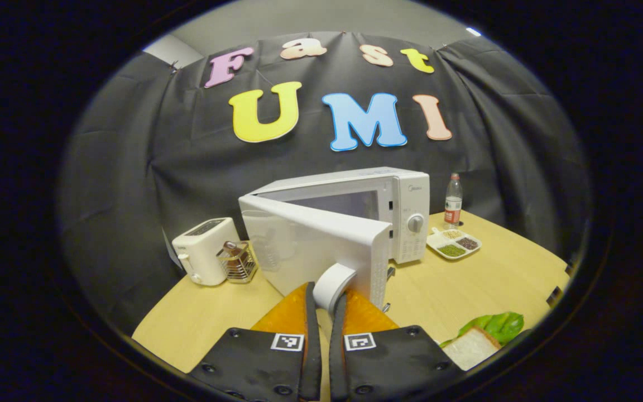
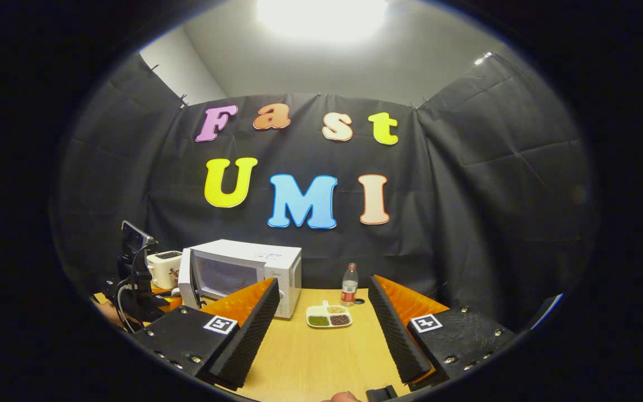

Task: Open the microwave oven with the left hand, put the food in, and close the microwave oven.

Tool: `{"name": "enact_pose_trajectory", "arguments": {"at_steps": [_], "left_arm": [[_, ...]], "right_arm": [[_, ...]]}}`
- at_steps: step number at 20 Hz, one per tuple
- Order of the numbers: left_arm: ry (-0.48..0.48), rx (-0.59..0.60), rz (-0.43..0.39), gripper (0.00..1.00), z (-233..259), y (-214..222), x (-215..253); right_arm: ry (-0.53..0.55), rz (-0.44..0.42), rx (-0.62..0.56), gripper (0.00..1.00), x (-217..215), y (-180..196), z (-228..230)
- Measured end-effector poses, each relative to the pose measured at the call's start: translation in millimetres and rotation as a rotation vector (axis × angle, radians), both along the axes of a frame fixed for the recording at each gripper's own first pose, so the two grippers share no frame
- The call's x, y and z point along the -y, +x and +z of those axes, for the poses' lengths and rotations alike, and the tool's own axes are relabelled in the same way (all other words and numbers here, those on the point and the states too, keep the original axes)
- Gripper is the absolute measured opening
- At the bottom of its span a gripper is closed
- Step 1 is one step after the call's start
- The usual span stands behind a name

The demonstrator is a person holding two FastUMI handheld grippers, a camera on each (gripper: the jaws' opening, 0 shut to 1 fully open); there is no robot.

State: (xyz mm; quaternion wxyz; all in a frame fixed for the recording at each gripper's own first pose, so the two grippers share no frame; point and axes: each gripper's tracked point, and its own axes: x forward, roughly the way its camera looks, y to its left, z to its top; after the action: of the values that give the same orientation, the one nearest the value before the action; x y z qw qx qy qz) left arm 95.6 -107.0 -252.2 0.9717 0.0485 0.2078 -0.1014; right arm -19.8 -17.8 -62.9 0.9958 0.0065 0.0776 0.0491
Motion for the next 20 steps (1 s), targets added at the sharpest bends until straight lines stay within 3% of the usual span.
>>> {"name": "enact_pose_trajectory", "arguments": {"at_steps": [10, 20], "left_arm": [[-0.034, -0.015, -0.09, 0.12, -5, -20, -77], [-0.074, -0.015, -0.109, 0.12, -14, -22, -148]], "right_arm": [[0.051, 0.023, -0.022, 0.97, -122, 8, 0], [0.072, 0.018, -0.043, 0.97, -194, 9, -12]]}}
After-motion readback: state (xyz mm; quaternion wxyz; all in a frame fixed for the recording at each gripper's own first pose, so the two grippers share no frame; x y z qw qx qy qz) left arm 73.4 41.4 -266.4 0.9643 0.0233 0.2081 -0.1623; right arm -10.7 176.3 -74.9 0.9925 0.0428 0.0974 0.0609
